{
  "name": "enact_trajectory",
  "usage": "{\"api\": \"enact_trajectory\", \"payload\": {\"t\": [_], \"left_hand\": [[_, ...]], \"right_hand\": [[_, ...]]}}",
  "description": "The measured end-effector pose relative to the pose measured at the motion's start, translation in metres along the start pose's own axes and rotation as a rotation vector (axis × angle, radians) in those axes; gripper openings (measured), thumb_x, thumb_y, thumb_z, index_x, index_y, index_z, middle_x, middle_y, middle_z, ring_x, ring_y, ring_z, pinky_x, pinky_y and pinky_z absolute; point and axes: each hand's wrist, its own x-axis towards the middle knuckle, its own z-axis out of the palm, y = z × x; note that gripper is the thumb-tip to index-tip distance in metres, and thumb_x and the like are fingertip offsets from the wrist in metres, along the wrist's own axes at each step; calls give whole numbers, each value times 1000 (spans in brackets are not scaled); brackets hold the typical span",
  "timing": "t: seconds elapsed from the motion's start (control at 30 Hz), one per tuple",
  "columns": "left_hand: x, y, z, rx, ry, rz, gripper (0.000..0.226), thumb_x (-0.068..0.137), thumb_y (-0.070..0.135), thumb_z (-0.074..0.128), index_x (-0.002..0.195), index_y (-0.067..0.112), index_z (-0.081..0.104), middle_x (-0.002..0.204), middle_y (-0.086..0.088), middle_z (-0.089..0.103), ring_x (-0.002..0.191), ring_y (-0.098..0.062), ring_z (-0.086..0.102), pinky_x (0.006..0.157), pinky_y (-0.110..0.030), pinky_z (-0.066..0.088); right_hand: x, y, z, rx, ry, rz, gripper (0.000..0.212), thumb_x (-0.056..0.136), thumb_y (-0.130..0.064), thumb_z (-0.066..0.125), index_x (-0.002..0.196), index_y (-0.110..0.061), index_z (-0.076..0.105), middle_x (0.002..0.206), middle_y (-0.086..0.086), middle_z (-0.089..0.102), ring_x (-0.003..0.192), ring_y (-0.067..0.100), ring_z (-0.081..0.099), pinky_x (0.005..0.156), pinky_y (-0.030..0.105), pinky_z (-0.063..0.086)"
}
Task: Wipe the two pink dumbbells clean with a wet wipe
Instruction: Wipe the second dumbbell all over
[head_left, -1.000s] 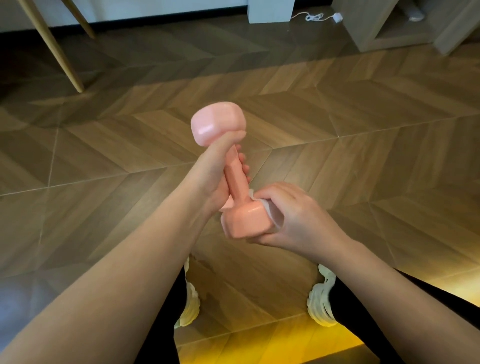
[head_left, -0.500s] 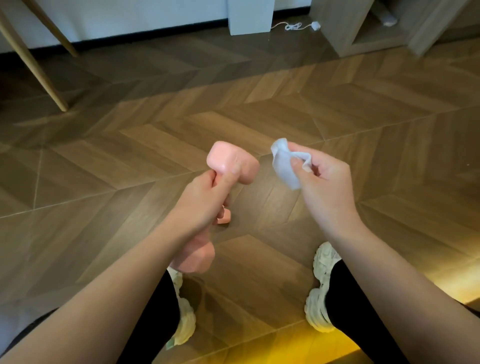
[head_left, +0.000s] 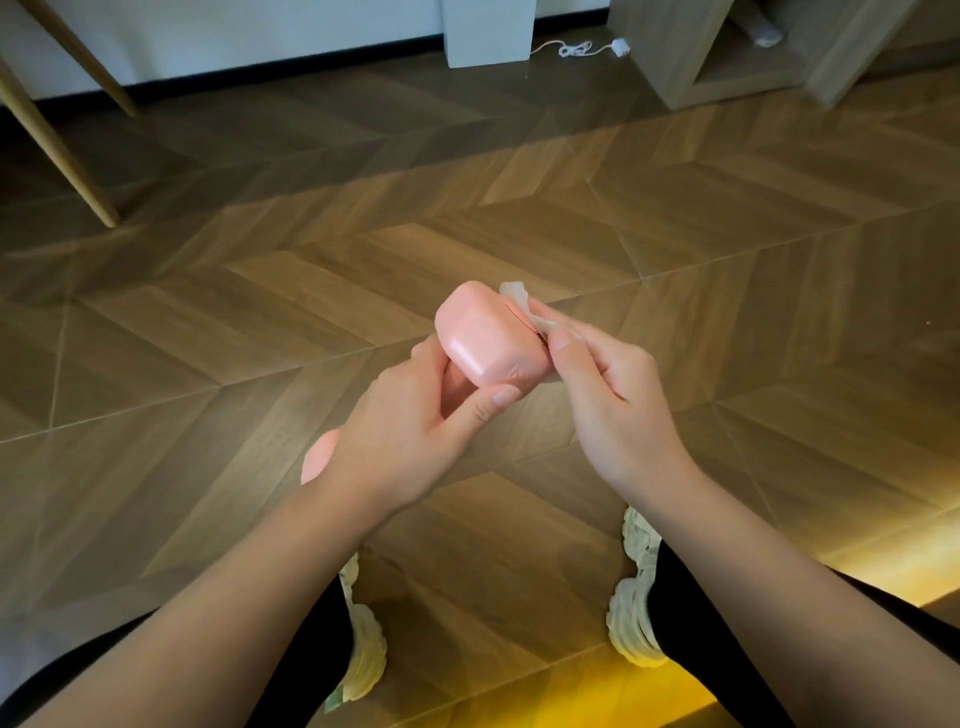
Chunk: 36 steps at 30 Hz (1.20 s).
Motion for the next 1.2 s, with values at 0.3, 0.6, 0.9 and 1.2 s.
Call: {"api": "enact_trajectory", "payload": {"t": [0.3,0.6,0.9,1.2], "left_hand": [[3,7,-4,336,-64,132,81,72,89,26,113,23,49,79,9,58,72,-25,60,60,-37,44],[1,8,5,29,-136,-58,69,71,87,32,96,27,56,88,7,65,77,-6,62,67,-30,47],[3,9,6,-523,-11,-278,72,71,83,47,87,14,59,57,11,52,47,-11,44,46,-26,37],[0,8,-15,-99,-30,150,60,76,87,38,94,32,53,71,18,64,68,0,57,59,-21,42]], "right_hand": [[4,0,0,35,-22,13,34,102,-21,38,124,-31,61,119,-33,62,127,-4,52,100,11,40],[2,-3,-4,-32,-109,-128,36,103,-14,35,132,-17,56,139,-3,58,128,12,55,103,31,45],[-5,2,-7,-100,-83,-265,37,100,-3,36,133,5,52,141,13,54,136,20,48,110,35,41],[3,-7,-2,230,5,57,33,98,-19,39,112,-27,67,118,-20,68,128,7,55,108,31,44]]}}
